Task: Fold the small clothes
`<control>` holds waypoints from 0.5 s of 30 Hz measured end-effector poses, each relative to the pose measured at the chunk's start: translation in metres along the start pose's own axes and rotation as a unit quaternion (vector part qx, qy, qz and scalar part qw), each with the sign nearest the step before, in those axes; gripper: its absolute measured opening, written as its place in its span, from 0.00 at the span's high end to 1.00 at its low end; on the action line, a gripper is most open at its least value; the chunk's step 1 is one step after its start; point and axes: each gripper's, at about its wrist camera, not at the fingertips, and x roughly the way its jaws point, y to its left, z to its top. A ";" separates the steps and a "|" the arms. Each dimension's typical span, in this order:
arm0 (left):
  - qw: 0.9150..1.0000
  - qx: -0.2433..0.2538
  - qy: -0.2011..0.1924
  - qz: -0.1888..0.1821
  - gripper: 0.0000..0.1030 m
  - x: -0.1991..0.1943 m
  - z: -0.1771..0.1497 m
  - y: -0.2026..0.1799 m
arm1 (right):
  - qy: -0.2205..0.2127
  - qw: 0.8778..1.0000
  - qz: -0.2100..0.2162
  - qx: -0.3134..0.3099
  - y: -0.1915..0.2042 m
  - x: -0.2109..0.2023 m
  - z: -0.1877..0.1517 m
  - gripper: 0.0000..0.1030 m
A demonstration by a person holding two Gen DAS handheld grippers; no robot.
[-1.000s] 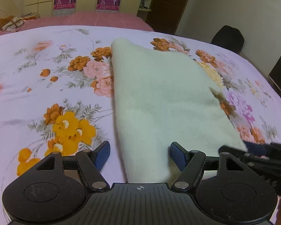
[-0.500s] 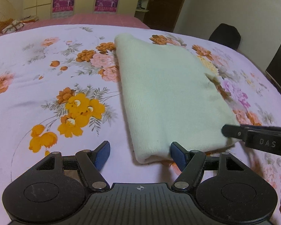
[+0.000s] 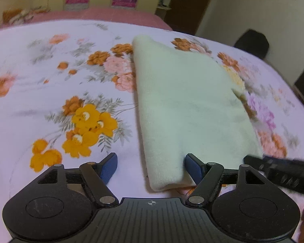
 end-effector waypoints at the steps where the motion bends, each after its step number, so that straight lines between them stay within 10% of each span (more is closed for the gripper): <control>1: 1.000 0.001 0.003 -0.001 0.27 0.000 0.001 -0.001 | 0.001 1.000 0.000 0.007 0.000 -0.003 0.002 0.58; 15: 0.999 -0.035 -0.014 -0.022 0.24 -0.002 0.043 0.001 | -0.047 0.999 0.008 -0.001 0.004 -0.035 0.030 0.35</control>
